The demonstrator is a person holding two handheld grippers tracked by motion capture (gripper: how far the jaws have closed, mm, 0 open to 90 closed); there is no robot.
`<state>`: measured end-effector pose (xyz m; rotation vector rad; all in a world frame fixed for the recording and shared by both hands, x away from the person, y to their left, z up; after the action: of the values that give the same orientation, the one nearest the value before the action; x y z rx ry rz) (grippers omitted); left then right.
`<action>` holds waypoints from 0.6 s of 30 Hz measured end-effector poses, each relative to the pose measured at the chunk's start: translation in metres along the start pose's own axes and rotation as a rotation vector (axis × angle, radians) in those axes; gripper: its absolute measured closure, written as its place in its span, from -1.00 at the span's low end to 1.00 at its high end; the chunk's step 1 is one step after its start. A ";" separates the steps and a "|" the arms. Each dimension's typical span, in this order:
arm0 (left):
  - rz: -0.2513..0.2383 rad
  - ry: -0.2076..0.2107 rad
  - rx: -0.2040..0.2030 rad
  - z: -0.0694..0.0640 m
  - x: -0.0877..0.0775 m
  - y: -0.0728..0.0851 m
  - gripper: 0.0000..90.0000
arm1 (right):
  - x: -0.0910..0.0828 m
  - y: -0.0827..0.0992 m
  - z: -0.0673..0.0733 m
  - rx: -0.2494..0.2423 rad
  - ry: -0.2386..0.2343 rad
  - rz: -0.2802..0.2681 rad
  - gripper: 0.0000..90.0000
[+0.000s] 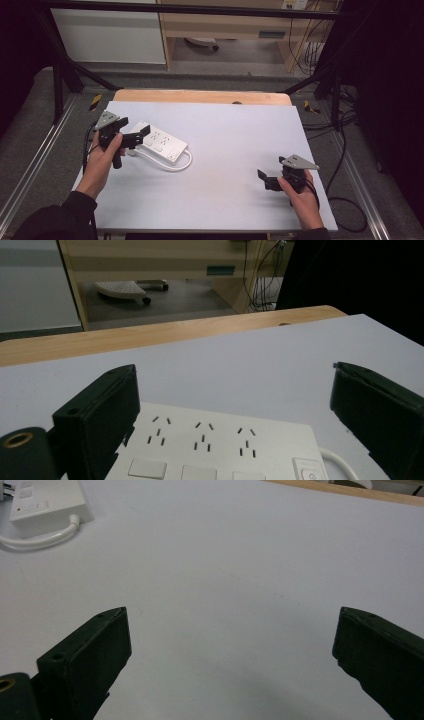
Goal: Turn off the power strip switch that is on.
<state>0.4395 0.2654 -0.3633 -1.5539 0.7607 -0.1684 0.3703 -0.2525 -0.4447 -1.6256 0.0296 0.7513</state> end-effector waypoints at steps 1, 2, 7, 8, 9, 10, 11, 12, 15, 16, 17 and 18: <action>0.004 -0.003 -0.001 0.000 -0.002 0.000 -0.88 | 0.000 0.000 0.000 0.003 -0.001 0.001 -0.94; 0.007 -0.006 -0.004 0.000 -0.005 0.001 -0.88 | 0.000 0.000 0.000 -0.005 0.001 0.002 -0.94; 0.007 -0.002 0.010 -0.004 -0.015 0.002 -0.88 | 0.000 0.000 0.001 -0.003 -0.001 0.002 -0.94; 0.003 0.003 0.012 -0.005 -0.017 0.002 -0.88 | 0.000 0.000 0.001 -0.003 -0.002 0.002 -0.94; -0.001 0.009 0.013 -0.007 -0.020 0.002 -0.88 | 0.000 0.000 0.001 -0.002 -0.002 0.001 -0.94; -0.001 0.011 0.014 -0.008 -0.021 0.002 -0.88 | 0.000 0.000 0.001 -0.002 -0.003 0.000 -0.94; -0.002 0.014 0.014 -0.009 -0.023 0.002 -0.88 | 0.000 0.000 0.001 -0.001 -0.004 0.002 -0.94; -0.004 0.017 0.018 -0.010 -0.025 0.002 -0.88 | 0.000 0.000 0.001 -0.002 -0.004 0.001 -0.94; -0.003 0.022 0.035 -0.015 -0.031 0.004 -0.88 | 0.000 0.000 0.001 0.000 -0.008 0.000 -0.95; -0.005 0.026 0.033 -0.016 -0.033 0.004 -0.88 | 0.000 0.000 0.001 0.000 -0.008 0.000 -0.95; -0.009 0.028 0.031 -0.017 -0.036 0.005 -0.88 | 0.000 0.000 0.001 0.003 -0.009 -0.001 -0.95; -0.014 0.029 0.029 -0.017 -0.038 0.006 -0.88 | 0.000 0.000 0.001 0.001 -0.008 -0.002 -0.95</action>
<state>0.3987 0.2724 -0.3535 -1.5330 0.7672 -0.2122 0.3698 -0.2522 -0.4448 -1.6214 0.0224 0.7566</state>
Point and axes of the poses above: each handheld gripper's, and its own axes: x roughly forward along the jaws, y roughly out of its underside, z roughly to its left, the point moved 1 cm from there along x, roughly forward along the jaws, and after that the axes turned 5 degrees about y, right-handed, at the moved point
